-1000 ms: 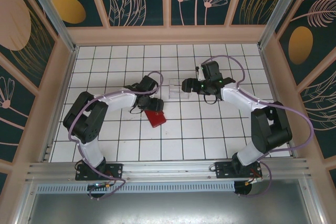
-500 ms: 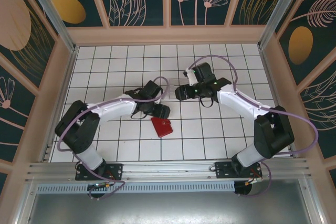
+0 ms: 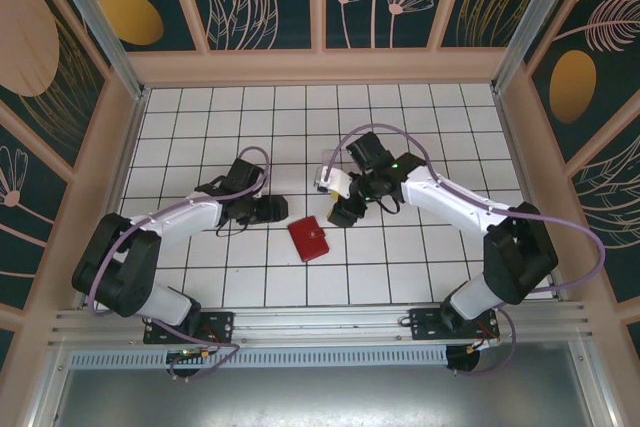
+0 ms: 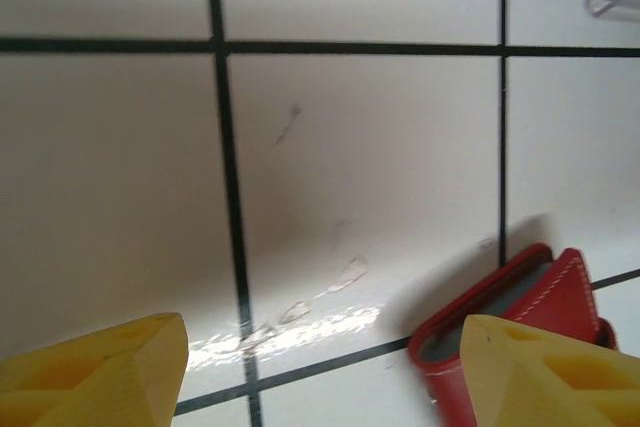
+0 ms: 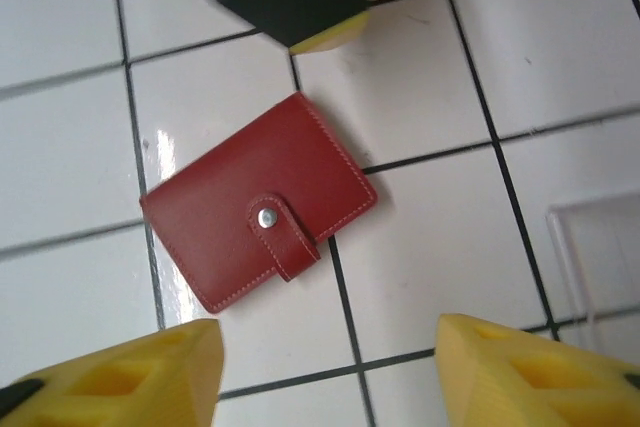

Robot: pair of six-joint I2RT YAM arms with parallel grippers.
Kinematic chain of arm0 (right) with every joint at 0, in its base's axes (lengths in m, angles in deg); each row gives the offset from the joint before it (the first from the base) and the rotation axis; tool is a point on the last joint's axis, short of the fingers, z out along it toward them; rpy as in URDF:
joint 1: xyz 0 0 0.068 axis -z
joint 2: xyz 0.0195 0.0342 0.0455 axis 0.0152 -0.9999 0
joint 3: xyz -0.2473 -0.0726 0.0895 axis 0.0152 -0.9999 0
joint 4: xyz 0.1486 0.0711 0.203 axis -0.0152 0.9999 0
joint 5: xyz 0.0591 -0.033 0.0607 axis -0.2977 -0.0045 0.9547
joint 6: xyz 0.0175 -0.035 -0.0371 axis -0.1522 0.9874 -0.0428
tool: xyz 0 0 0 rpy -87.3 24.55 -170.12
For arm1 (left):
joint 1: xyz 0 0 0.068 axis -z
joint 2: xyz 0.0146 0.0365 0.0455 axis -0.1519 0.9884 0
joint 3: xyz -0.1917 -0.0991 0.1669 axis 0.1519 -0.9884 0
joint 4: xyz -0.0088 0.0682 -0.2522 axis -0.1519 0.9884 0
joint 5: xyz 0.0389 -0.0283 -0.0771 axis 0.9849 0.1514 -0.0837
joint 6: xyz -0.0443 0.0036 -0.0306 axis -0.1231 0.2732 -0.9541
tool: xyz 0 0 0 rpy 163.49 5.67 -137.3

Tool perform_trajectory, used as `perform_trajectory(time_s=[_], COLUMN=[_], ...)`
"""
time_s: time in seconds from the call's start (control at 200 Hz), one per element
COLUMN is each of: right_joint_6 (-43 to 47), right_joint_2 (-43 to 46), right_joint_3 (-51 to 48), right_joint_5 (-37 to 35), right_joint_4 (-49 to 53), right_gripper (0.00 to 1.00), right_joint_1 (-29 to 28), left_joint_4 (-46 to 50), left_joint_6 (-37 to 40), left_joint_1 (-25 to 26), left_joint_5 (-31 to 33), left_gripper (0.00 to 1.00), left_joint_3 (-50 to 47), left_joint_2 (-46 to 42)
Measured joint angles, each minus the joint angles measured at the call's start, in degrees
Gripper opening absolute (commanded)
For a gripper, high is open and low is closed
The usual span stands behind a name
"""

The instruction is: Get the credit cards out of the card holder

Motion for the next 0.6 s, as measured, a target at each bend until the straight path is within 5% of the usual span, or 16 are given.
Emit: perform_trajectory(time_s=[0.31, 0.601], right_joint_6=[13.3, 17.5], right_joint_2=[-12.2, -19.8], right_joint_3=[7.5, 13.4], right_joint_5=[-4.6, -8.6], right_joint_4=[3.2, 5.7], right_gripper=[0.47, 0.42], right_joint_1=[-5.2, -10.2], left_joint_4=[2.3, 5.0], left_joint_6=[2.5, 5.1], left_joint_1=[-7.5, -8.0], left_joint_5=[0.6, 4.9], left_gripper=[0.75, 0.76], left_joint_3=[0.1, 7.1], left_joint_2=[-4.2, -5.0])
